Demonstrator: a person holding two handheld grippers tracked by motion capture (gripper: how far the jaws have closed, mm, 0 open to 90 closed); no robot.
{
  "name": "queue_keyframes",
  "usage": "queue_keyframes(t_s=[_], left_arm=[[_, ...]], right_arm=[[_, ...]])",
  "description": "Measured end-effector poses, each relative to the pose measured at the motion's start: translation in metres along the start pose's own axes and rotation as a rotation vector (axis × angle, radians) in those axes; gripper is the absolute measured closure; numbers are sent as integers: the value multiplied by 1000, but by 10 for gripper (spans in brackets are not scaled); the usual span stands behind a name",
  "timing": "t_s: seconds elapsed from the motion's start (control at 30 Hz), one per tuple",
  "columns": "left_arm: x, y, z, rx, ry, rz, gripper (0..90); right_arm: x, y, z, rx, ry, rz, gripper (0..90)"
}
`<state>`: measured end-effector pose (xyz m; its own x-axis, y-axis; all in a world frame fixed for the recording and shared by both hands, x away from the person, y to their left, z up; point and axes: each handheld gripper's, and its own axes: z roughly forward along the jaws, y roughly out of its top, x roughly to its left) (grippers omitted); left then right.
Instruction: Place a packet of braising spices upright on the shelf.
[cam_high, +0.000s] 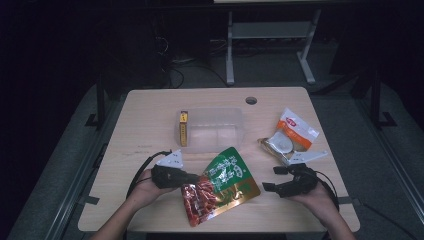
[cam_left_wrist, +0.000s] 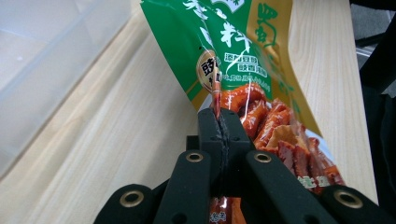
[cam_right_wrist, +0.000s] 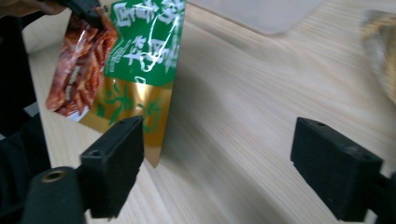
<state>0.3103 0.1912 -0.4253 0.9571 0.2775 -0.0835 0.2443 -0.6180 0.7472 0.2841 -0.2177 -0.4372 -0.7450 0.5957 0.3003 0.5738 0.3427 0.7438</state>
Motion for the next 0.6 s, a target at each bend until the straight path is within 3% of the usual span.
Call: queue_keyframes(t_s=[0.33, 0.6], left_arm=[[4, -2, -15, -36, 6, 13, 899], [4, -2, -17, -44, 4, 17, 899]], right_arm=[[10, 37, 37, 14, 104, -81, 326], [3, 63, 74, 35, 223, -115, 465]])
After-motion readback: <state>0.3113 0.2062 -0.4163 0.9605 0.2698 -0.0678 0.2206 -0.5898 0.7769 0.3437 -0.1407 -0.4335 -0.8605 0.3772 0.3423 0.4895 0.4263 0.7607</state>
